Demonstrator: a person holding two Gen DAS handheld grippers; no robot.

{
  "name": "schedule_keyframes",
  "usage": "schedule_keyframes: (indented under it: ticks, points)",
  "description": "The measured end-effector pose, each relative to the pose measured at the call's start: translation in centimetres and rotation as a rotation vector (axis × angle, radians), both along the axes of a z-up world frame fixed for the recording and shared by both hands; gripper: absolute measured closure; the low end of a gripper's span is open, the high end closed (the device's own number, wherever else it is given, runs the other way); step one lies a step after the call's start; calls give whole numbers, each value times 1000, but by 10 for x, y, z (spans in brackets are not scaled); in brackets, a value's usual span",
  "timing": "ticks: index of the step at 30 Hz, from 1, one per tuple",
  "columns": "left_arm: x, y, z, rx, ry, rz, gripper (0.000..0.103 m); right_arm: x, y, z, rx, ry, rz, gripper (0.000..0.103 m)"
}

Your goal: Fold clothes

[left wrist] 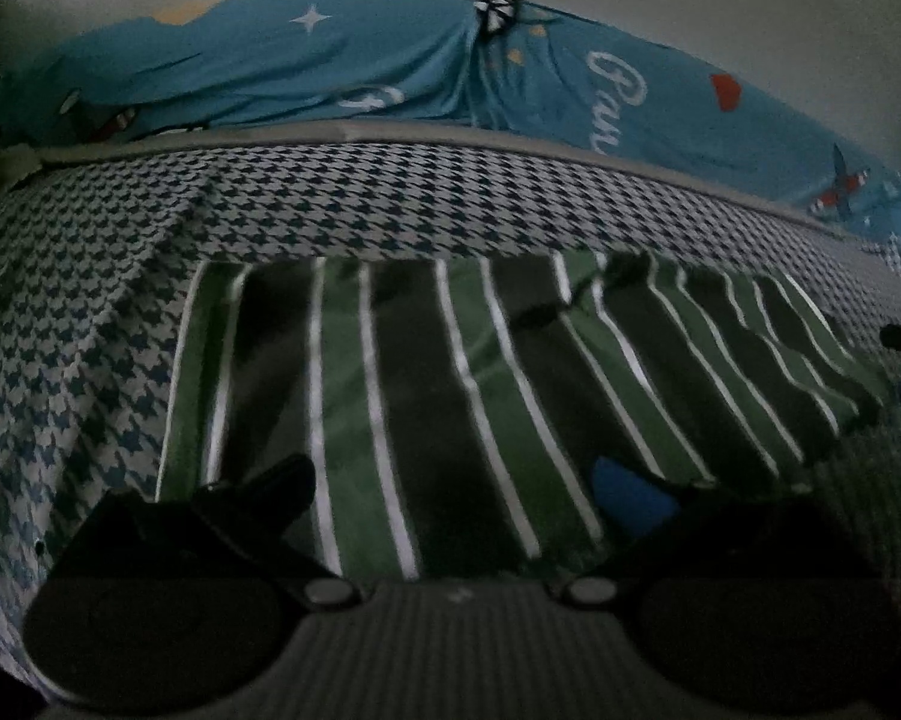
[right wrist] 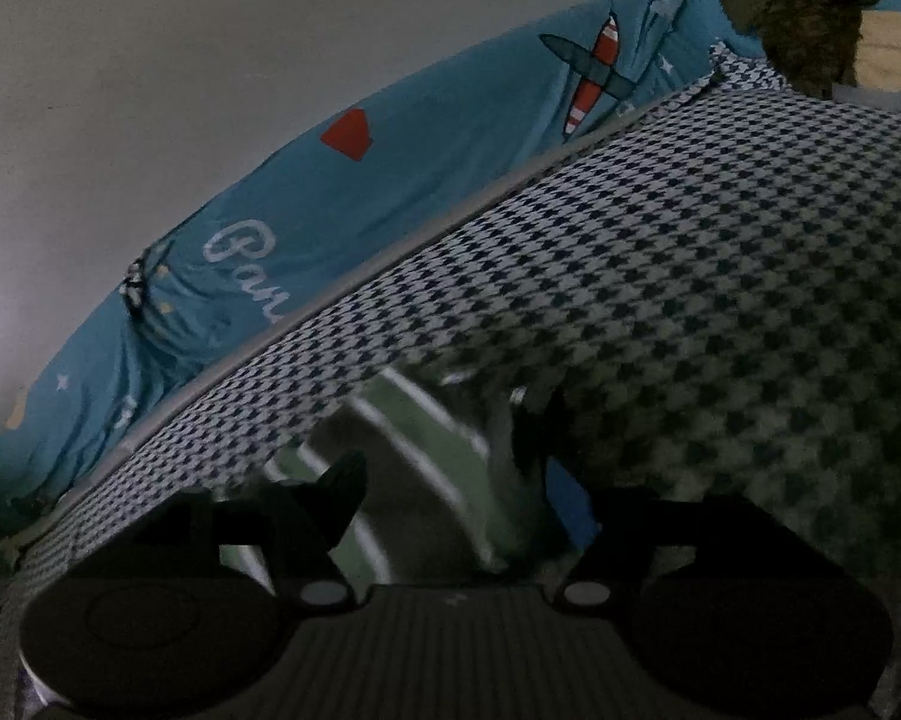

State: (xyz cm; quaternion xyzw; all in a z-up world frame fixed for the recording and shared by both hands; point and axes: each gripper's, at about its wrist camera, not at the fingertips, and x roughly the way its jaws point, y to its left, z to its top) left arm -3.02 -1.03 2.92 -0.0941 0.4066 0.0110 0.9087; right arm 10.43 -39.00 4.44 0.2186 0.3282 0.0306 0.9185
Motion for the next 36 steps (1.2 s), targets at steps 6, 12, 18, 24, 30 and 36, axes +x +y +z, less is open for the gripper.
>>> schedule_keyframes:
  ticks: [6, 12, 18, 24, 30, 36]
  points:
    - [1, 9, -10, -42, 16, 34, 0, 34, -16, -9, 5, 52, -13, 35]
    - [-2, 6, -14, -34, 17, 42, 0, 53, -18, -21, 11, 104, 8, 35]
    - [0, 5, -12, -50, 23, 41, 0, 61, -13, -26, -36, 101, 33, 35]
    - [1, 5, -13, -53, 27, 37, 0, 65, 1, -30, -105, 81, 94, 48]
    - [0, 6, -14, -56, 30, 33, 0, 67, 4, -33, -110, 68, 131, 75]
    - [-2, 7, -16, -39, 18, 39, 0, 57, 18, -28, -166, 37, 155, 87]
